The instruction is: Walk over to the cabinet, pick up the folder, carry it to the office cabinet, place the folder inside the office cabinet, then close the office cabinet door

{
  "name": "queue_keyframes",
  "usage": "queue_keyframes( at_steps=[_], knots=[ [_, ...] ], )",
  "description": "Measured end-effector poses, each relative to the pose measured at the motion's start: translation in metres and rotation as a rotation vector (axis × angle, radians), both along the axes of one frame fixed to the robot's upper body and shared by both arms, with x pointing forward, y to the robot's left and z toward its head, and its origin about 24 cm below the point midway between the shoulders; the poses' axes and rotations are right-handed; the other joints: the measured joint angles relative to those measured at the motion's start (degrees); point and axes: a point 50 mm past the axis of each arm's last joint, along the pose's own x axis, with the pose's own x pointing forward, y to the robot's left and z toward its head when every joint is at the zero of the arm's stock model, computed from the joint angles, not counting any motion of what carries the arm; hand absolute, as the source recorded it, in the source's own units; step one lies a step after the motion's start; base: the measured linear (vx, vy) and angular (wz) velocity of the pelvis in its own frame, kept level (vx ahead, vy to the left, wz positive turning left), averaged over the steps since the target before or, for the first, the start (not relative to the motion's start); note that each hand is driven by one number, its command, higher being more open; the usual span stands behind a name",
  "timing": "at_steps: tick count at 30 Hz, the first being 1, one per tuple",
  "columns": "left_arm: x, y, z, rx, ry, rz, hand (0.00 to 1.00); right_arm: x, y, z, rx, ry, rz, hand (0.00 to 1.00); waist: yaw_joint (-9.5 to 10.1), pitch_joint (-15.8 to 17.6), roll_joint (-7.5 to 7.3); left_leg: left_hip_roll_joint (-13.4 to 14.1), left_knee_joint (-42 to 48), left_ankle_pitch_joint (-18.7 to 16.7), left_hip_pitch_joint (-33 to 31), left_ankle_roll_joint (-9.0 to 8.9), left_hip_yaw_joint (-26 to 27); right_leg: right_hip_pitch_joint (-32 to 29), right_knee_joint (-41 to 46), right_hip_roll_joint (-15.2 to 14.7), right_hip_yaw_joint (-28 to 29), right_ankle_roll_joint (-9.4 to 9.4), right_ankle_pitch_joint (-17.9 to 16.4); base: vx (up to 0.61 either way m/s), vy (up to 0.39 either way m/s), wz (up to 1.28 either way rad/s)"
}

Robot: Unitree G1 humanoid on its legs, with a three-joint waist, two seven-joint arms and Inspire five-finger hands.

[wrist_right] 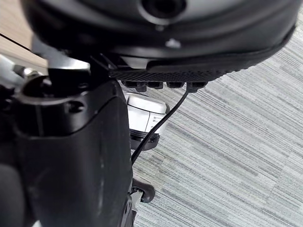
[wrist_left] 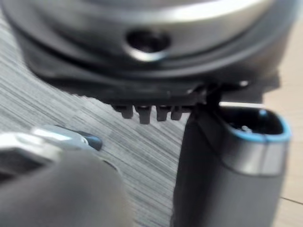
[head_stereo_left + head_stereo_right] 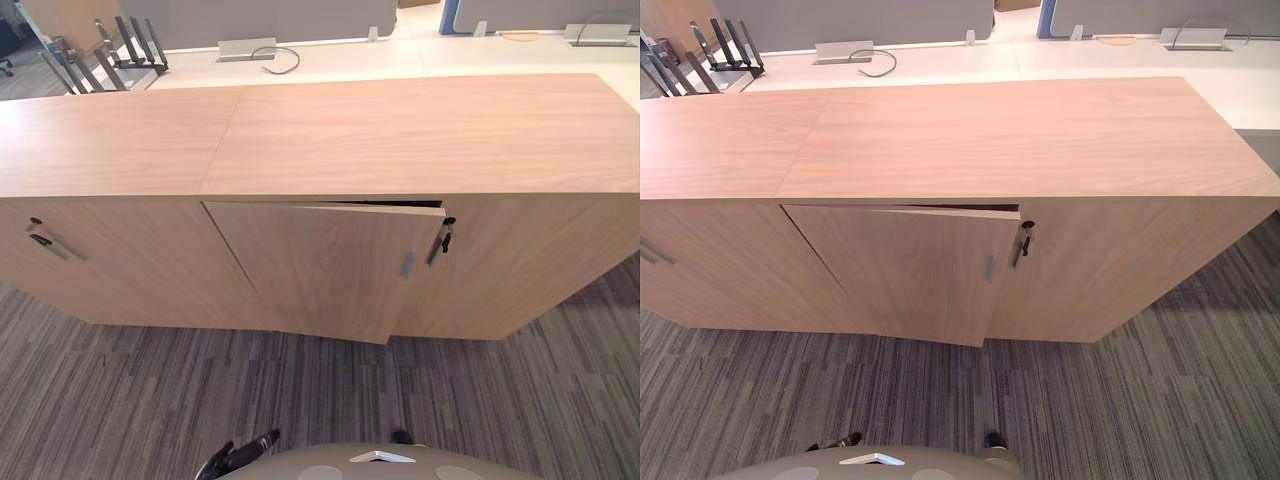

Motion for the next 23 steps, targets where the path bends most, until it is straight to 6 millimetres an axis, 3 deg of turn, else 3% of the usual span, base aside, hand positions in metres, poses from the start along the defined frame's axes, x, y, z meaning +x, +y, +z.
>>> queue_keyframes(
  at_steps=[2,4,6,8,13,18,21,23],
  knots=[
    [0.009,0.001,0.001,0.013,-0.017,-0.025,1.00,0.002,0.002,0.000,0.000,-0.006,-0.005,1.00,0.33,0.0,-0.36,0.6,0.0,0.1,-0.3,0.14,1.0,-1.3,0.8,0.2,-2.5,0.28,0.7,-0.06,-0.012,-0.20],
    [0.014,0.002,0.002,0.035,-0.028,-0.034,1.00,0.005,0.003,-0.001,-0.008,-0.021,-0.008,1.00,1.15,0.2,-0.37,1.2,-0.2,0.3,-0.4,0.46,3.3,-3.6,3.0,0.1,-11.1,-0.46,1.4,-0.11,-0.046,-0.45],
    [0.016,0.006,0.004,0.067,-0.031,-0.026,1.00,0.006,0.005,-0.001,-0.009,-0.029,-0.019,1.00,1.41,0.5,-1.01,0.8,-0.4,0.5,-0.1,0.63,4.1,-4.0,3.3,0.2,-14.8,-1.08,1.6,-0.14,-0.058,-0.32],
    [0.016,0.008,0.004,0.112,-0.022,-0.025,1.00,0.007,0.006,-0.001,-0.017,-0.038,-0.037,1.00,1.47,1.0,-1.96,0.3,-0.9,0.9,0.5,0.76,4.4,-3.6,2.5,-0.1,-14.4,-1.58,2.0,-0.17,-0.039,-0.15],
    [0.013,0.011,0.006,0.180,-0.009,-0.040,1.00,-0.002,0.004,-0.001,-0.029,-0.040,-0.162,1.00,1.38,0.7,-2.66,-0.1,-3.3,1.7,0.6,0.27,4.5,-1.7,-4.6,-0.2,-15.5,-2.26,4.1,-0.15,-0.042,-0.07],
    [0.007,0.018,0.008,0.224,0.000,-0.025,1.00,-0.014,0.007,-0.002,-0.046,-0.046,-0.357,1.00,0.97,0.0,-4.05,0.6,-4.1,1.7,0.8,-0.25,3.5,-1.9,-4.8,0.9,-16.2,-2.84,4.6,-0.02,-0.054,-0.05],
    [0.006,0.021,0.008,0.219,-0.001,-0.007,1.00,-0.019,0.008,-0.003,-0.050,-0.043,-0.425,1.00,0.61,-0.4,-4.12,0.7,-4.2,1.5,0.8,-1.22,3.2,-2.0,-4.8,1.4,-16.1,-2.82,5.3,0.07,-0.020,0.02],
    [0.008,0.021,0.008,0.208,-0.010,0.006,1.00,-0.019,0.009,-0.003,-0.048,-0.041,-0.450,1.00,0.30,-0.8,-3.66,0.9,-3.8,1.7,0.8,-0.92,3.2,-2.0,-4.8,1.7,-15.7,-2.88,5.5,0.10,-0.001,-0.09]
  ],
)
